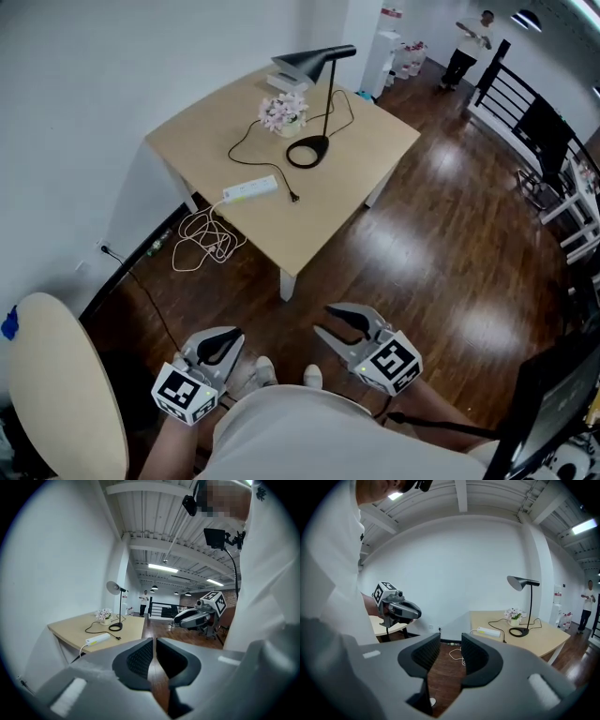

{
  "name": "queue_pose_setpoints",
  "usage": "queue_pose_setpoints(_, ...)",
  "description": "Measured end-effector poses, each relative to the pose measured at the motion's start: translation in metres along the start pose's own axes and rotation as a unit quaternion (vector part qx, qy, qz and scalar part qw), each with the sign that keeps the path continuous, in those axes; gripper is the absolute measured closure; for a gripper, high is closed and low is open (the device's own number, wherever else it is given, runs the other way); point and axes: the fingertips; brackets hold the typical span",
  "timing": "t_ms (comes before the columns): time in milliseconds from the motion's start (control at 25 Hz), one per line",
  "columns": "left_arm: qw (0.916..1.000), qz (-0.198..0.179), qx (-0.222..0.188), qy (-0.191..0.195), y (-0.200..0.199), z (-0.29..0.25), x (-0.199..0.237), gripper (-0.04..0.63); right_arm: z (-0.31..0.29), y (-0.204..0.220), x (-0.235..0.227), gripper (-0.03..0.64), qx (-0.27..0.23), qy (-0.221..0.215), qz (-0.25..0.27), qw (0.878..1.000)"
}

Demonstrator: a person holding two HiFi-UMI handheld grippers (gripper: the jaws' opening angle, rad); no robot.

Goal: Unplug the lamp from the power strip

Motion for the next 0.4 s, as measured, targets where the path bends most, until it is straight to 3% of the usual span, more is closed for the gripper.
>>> queue_pose_setpoints(400, 1.0, 0.002, 0.001, -0.001, 0.0, 0.012, 0.035, 0.562, -0.033, -0.009, 0.002, 0.471, 0.002, 0.003, -0.004, 1.0)
Point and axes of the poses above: the fingertips, and each gripper's own axes: z backward along the fingers, x to its left, y out of its underside, and after that the axes turned 11 degrees about z, right-handed
